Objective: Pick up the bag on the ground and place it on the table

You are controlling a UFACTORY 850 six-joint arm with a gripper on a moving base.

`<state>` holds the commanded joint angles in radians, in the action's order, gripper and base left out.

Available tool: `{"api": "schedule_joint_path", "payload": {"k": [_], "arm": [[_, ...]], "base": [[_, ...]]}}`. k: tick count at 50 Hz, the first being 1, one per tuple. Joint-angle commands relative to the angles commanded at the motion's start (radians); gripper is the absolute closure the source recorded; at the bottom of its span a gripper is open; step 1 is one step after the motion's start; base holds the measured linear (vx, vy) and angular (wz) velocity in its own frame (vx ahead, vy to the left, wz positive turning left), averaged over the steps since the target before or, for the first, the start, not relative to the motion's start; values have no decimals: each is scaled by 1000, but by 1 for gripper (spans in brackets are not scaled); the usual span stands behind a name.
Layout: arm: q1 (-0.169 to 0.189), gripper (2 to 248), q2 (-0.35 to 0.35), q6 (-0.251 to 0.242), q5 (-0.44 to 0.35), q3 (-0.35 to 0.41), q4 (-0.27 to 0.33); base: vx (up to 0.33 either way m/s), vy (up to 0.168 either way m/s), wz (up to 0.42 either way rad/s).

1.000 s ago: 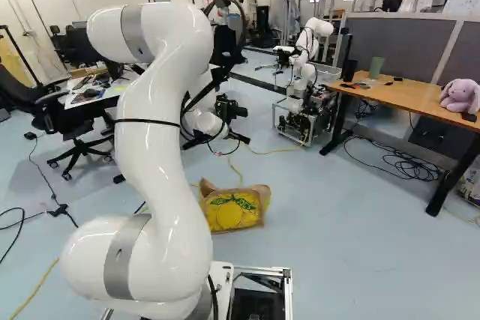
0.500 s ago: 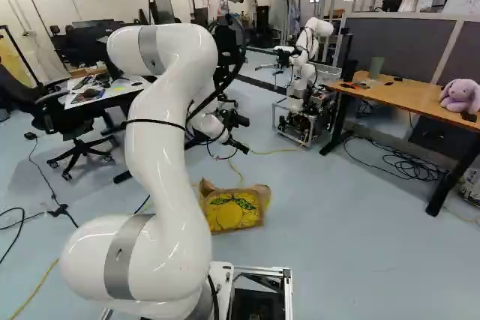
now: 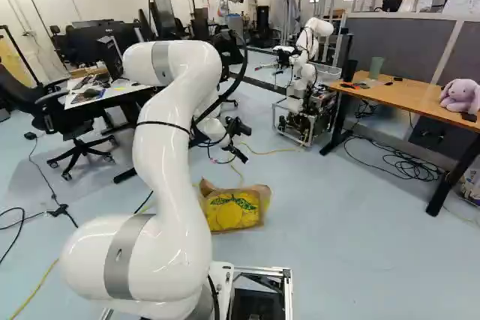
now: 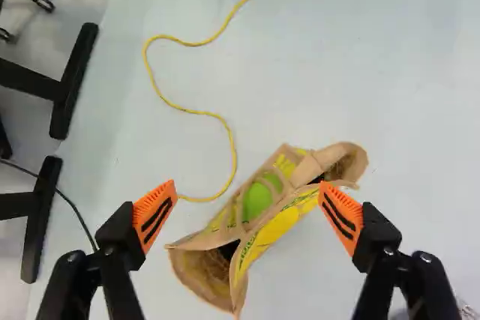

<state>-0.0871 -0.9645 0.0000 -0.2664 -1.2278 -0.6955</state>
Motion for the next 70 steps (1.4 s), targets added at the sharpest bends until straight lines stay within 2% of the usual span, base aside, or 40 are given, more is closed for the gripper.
{"api": "schedule_joint_path", "payload": {"k": [70], "arm": [[4,3,-260,0,261,-208,-361]], "base": [[0,0,0]]}}
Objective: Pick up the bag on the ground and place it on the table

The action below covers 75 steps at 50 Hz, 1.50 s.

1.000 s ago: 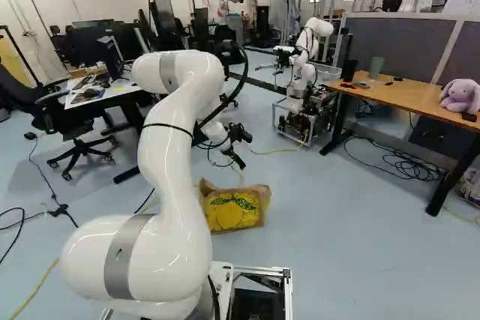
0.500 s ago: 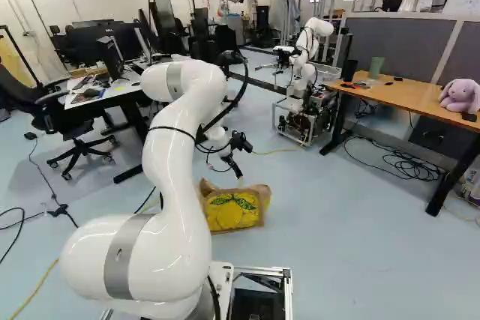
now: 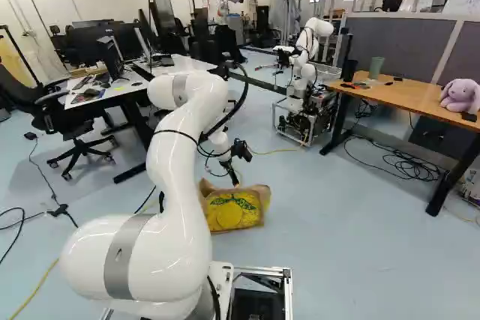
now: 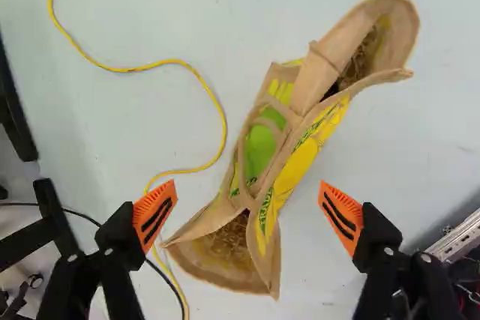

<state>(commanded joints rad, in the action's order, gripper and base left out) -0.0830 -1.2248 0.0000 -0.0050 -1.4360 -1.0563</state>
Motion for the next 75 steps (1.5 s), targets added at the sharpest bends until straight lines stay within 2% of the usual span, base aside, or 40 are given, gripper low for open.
{"api": "schedule_joint_path", "payload": {"k": [29,52,75], "arm": [[24,3,-104,0,100,-83,-137],[56,3,-187,0,105,-153,-144],[72,3,-272,0,105,-230,-144]], "base": [[0,0,0],[0,0,0],[0,0,0]]}}
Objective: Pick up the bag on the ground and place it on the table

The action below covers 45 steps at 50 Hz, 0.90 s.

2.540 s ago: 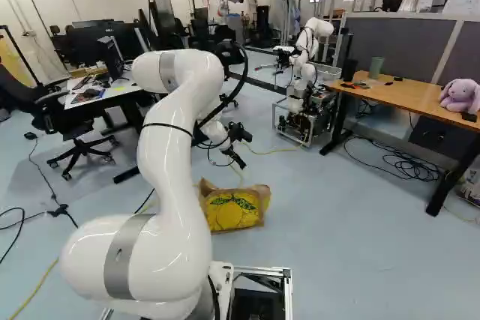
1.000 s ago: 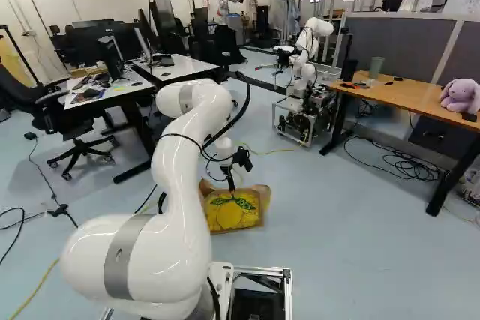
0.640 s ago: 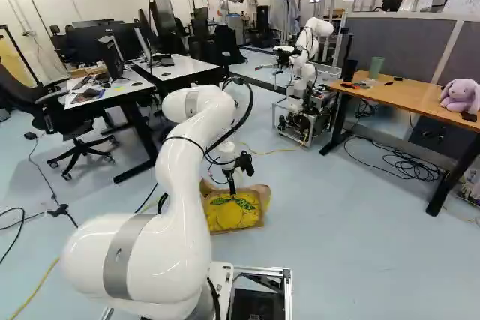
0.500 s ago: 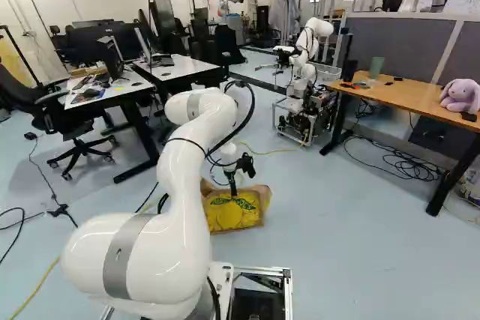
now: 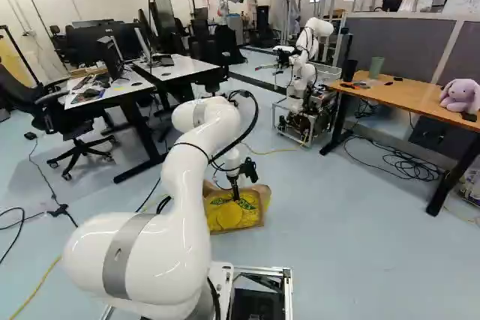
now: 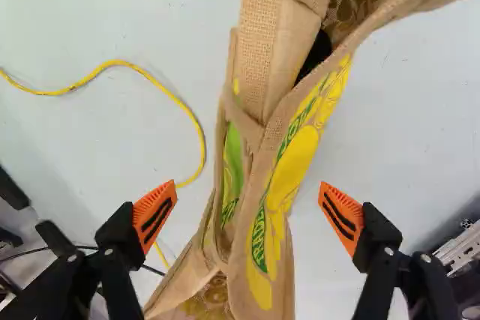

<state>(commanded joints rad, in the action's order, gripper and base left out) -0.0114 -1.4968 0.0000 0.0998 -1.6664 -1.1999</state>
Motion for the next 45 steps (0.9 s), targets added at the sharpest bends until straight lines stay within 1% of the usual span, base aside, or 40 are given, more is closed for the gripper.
{"api": "schedule_joint_path", "payload": {"k": [45], "arm": [[1,3,-174,0,0,-171,0]], "base": [[0,0,0]]}}
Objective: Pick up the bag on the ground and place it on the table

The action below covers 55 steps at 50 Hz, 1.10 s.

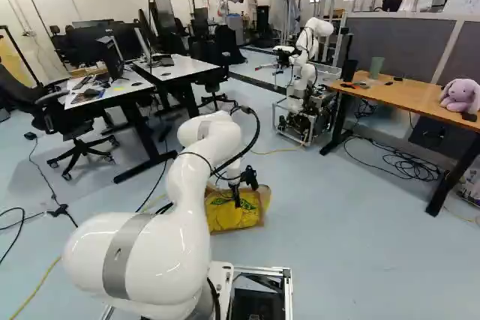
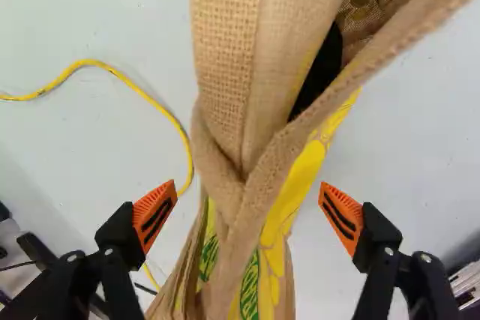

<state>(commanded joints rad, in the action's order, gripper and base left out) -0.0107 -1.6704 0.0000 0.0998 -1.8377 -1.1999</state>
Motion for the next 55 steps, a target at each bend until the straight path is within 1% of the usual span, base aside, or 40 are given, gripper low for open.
{"api": "schedule_joint_path", "payload": {"k": [10,11,15,16,20,21,26,27,31,32,36,37,41,42,47,55], "arm": [[0,3,-18,0,0,-19,0],[0,8,-19,0,0,-19,0],[0,8,-20,0,0,-20,0],[0,45,-20,0,0,-21,0],[0,45,-20,0,0,-21,0],[0,83,-20,0,0,-21,0],[0,83,-20,0,0,-21,0],[0,121,-20,0,0,-21,0],[0,121,-20,0,0,-21,0],[0,158,-20,0,0,-21,0],[0,158,-20,0,0,-21,0],[0,196,-20,0,0,-21,0],[0,196,-20,0,0,-21,0],[0,228,-20,0,0,-21,0],[0,228,-16,0,0,-16,0],[0,229,10,0,0,10,0]], "base": [[0,0,0],[0,0,0],[0,0,0],[0,0,0],[0,0,0],[0,0,0],[0,0,0],[0,0,0],[0,0,0],[0,0,0],[0,0,0],[0,0,0],[0,0,0],[0,0,0],[0,0,0],[0,0,0]]}}
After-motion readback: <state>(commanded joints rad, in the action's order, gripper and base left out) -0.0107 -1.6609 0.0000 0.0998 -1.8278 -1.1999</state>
